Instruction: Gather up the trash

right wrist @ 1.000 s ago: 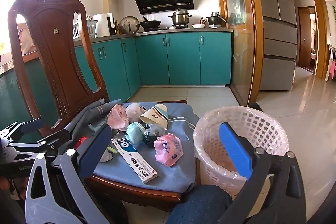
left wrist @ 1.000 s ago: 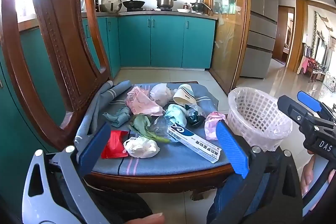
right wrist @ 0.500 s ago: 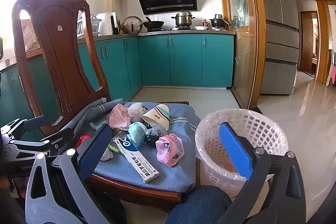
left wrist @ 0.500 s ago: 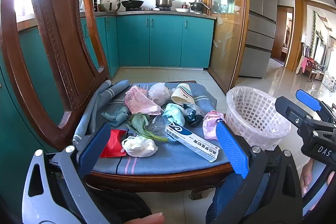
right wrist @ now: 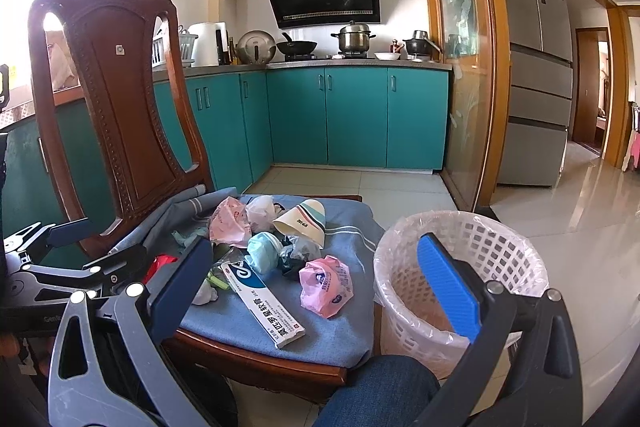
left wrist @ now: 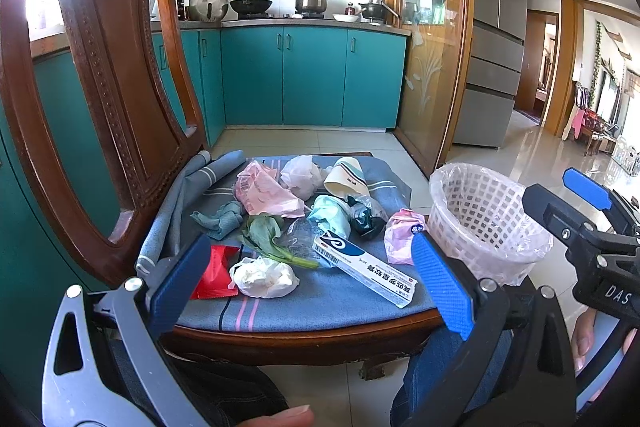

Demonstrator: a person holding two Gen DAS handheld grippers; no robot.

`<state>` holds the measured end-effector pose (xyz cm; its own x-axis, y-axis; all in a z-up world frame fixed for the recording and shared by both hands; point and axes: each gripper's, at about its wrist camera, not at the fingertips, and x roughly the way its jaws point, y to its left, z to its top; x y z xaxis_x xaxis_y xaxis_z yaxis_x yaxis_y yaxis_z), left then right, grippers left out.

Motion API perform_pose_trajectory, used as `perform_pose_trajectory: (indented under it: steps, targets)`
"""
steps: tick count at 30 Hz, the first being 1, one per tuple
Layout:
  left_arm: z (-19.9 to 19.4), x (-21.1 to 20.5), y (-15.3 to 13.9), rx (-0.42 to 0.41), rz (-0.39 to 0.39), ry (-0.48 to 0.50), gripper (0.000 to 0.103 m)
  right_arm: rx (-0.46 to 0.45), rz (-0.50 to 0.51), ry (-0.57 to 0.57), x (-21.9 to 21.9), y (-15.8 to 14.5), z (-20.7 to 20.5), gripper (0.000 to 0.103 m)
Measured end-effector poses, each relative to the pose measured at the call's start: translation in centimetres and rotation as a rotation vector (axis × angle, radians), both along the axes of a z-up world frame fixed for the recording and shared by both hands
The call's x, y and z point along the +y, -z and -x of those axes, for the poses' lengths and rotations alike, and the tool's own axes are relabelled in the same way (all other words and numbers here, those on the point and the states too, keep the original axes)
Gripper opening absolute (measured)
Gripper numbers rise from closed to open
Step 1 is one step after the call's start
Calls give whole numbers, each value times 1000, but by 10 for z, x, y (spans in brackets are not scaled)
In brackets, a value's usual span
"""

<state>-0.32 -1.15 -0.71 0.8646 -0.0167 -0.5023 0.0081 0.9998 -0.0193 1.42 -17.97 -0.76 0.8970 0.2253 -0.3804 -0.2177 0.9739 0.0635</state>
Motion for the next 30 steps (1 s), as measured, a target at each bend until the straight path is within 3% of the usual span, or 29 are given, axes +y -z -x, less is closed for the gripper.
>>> perform_pose_trajectory:
  steps: [30]
  targets:
    - [1, 2, -1, 12, 5, -1, 100, -6, 16, 5, 3, -1, 1, 100]
